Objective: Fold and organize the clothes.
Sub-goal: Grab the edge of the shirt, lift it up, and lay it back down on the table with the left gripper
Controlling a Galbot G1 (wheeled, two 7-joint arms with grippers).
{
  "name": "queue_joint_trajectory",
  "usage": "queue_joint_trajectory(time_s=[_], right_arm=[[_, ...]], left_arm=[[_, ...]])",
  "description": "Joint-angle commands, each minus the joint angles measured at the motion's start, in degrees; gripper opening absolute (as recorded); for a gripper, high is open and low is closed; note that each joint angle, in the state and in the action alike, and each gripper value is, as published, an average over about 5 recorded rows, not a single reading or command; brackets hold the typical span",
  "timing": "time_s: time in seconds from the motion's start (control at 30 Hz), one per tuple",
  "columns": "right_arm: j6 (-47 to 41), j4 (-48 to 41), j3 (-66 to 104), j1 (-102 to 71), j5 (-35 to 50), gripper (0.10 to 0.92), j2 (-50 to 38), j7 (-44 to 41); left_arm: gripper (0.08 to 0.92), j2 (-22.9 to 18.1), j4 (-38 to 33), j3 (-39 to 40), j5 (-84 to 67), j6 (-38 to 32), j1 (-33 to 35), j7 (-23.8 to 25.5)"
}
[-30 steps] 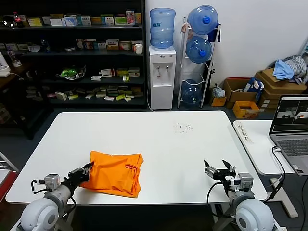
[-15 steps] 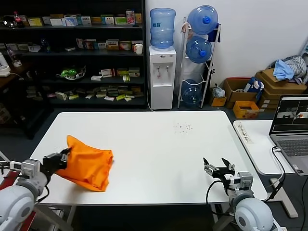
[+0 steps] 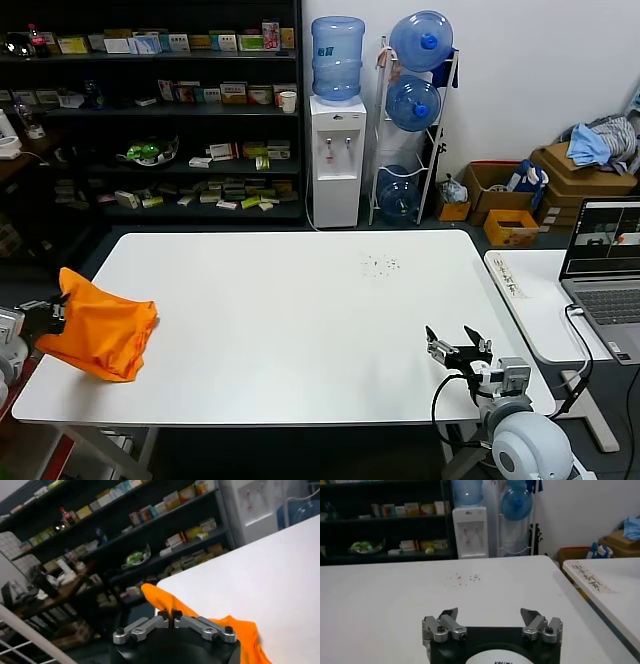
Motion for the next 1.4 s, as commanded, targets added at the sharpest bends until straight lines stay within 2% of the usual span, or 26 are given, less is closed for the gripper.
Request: queue_joint_trajectory(time_s=[0.03, 0.13, 0.2, 0.27, 0.37, 0.47, 0.63, 0.73, 0.9, 1.4], right_arm=[[0.1, -1.2, 0.2, 0.2, -0.8, 0.823, 0.4, 0.0], [1.0, -4.2, 0.1, 0.7, -2.6, 0.823, 1.1, -0.5], [1.5, -6.3, 0.2, 0.8, -4.1, 0.823, 1.7, -0.8], [1.7, -7.7, 0.4, 0.6, -5.2, 0.823, 2.4, -0.9], [1.6, -8.3, 1.0, 0.0, -6.2, 0.823, 3.3, -0.8], [1.4, -8.1, 1.8, -0.6, -6.6, 0.823, 4.2, -0.4], [0.7, -7.3, 2.5, -1.1, -6.9, 0.823, 5.1, 0.3], [0.5, -7.0, 2.6, -1.2, -6.9, 0.823, 5.5, 0.6], [0.7, -6.8, 2.4, -1.2, -6.9, 0.823, 5.8, 0.5], [3.0, -4.9, 2.4, -0.9, -6.4, 0.823, 4.7, -1.2]], left_arm=[[0.118, 0.2, -5.6, 1.2, -12.8, 1.0, 0.4, -3.3], [0.118, -5.2, -16.6, 8.5, -29.3, 2.5, -3.6, -10.1], [0.118, -10.2, -23.0, 17.5, -37.2, 2.7, -9.4, -15.1], [0.118, -16.8, -26.4, 27.5, -42.5, 1.9, -16.0, -19.9], [0.118, -27.0, -25.3, 38.0, -44.8, -0.2, -24.2, -23.8], [0.118, -34.8, -19.9, 43.3, -43.5, -1.2, -31.1, -24.7], [0.118, -43.0, -12.6, 47.8, -38.7, -0.9, -36.6, -26.0], [0.118, -45.6, -10.0, 48.8, -34.4, -0.7, -37.1, -25.3], [0.118, -47.2, -7.8, 49.0, -30.8, -0.6, -36.7, -24.4], [0.118, -46.4, -8.7, 49.6, -29.8, 0.9, -33.8, -23.3]])
